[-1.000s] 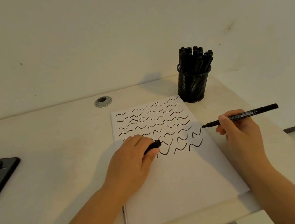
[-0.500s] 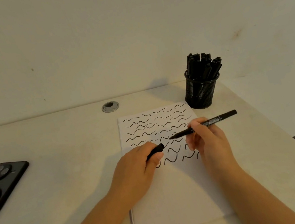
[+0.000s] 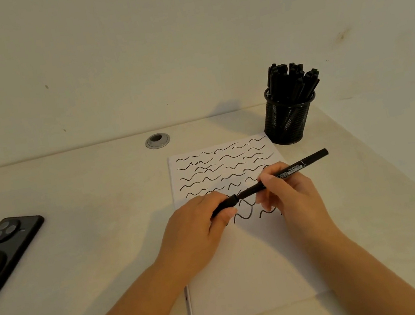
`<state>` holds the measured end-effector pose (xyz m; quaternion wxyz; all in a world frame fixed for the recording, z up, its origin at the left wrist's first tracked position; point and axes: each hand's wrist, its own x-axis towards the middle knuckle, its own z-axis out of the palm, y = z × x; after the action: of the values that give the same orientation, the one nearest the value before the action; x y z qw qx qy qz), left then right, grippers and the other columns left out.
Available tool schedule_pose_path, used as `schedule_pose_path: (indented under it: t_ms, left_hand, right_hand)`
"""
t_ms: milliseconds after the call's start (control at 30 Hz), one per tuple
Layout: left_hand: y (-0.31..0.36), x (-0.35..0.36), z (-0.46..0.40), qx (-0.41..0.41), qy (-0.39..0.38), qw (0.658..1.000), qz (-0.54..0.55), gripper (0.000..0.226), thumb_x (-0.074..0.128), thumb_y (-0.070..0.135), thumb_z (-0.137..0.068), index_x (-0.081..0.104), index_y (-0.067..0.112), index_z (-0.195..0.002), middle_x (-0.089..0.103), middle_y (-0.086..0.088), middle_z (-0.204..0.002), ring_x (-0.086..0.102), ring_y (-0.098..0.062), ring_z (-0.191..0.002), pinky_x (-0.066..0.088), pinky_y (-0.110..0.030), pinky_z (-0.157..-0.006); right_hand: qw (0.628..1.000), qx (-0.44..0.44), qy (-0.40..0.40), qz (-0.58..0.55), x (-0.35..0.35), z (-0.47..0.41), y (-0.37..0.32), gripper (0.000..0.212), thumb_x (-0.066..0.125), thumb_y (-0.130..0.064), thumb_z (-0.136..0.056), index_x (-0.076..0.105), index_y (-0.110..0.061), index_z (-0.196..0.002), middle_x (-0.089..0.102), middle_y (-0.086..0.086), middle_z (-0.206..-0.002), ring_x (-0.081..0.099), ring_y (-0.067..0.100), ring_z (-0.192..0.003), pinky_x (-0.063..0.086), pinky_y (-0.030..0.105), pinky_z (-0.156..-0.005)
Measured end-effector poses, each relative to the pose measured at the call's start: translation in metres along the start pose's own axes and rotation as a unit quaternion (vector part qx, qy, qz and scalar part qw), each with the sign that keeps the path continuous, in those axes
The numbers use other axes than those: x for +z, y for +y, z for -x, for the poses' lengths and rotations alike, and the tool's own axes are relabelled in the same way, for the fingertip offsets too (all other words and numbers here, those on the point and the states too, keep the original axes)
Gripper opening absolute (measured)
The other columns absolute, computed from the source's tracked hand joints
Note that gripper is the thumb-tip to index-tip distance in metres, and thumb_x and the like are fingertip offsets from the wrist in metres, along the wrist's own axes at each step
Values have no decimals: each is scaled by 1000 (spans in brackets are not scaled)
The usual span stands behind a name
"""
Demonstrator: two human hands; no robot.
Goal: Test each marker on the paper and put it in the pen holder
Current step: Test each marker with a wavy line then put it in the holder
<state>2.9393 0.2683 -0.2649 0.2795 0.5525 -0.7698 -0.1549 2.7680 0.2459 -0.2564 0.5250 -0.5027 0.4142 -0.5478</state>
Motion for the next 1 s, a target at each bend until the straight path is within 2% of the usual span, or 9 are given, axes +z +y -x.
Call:
schedule_pose_path:
  t_ms: [200,267,367,433,500,633,733,867,1000]
  left_hand:
    - [3,0,2,-6,-4,999,51,18,42,45,-90,55,33,-87,51,13,-65,43,-6,-57,31,-20,-54]
    - [4,0,2,-17,0,993,118,15,41,48,-86,54,41,-82,52,9,-62,42,-8,-54,33,-23,-52]
    - [3,3,3,-16,3,985,173,25,39,55,-81,57,39,-81,61,-3,-69,50,-17,-59,40,-35,-57]
    - [3,3,3,-14,7,982,187,23,38,55,-79,55,42,-75,61,-7,-69,50,-18,-59,39,-30,-56]
    - [3,2,3,-13,14,981,193,21,38,55,-79,53,45,-68,54,-4,-61,41,-10,-51,31,-19,-50]
    - [2,1,3,-14,1,981,191,23,40,53,-79,52,42,-63,45,7,-52,37,-8,-48,28,-17,-48]
    - [1,0,3,-20,-11,981,193,23,44,41,-83,51,38,-62,40,11,-47,36,-7,-47,28,-16,-47]
    - [0,0,3,-16,-14,979,205,26,38,54,-78,52,37,-63,41,8,-51,37,-7,-49,28,-15,-49]
    - [4,2,2,-4,0,978,207,23,37,51,-82,56,39,-76,61,2,-68,54,-18,-62,42,-30,-59]
  right_hand:
    - [998,-9,-55,22,4,5,0,17,52,-3,-89,58,-13,-77,67,5,-58,58,12,-52,47,18,-53]
    - [997,-14,-76,22,6,6,1,16,54,-2,-88,59,-13,-77,68,7,-60,60,14,-54,49,21,-55]
    - [994,-24,-102,41,6,7,2,14,56,-2,-87,61,-13,-78,69,5,-61,61,13,-56,50,22,-56]
    - [993,-32,-109,44,6,6,3,12,59,-3,-85,62,-12,-78,68,2,-60,60,11,-56,50,21,-56]
    - [992,-38,-115,36,6,6,4,7,60,-6,-83,63,-11,-78,66,1,-58,59,11,-55,49,21,-56]
    - [989,-53,-133,36,6,7,6,6,62,-5,-82,62,-11,-79,62,0,-56,56,10,-55,47,19,-58]
    - [988,-58,-141,32,7,8,6,2,60,-10,-77,61,-11,-79,61,-2,-55,55,9,-55,46,17,-60]
    - [986,-67,-146,37,7,9,6,13,61,1,-82,61,-11,-80,62,2,-58,56,10,-57,47,18,-60]
    - [987,-73,-138,43,7,8,5,3,63,-12,-80,61,-12,-82,64,0,-58,59,11,-58,49,19,-61]
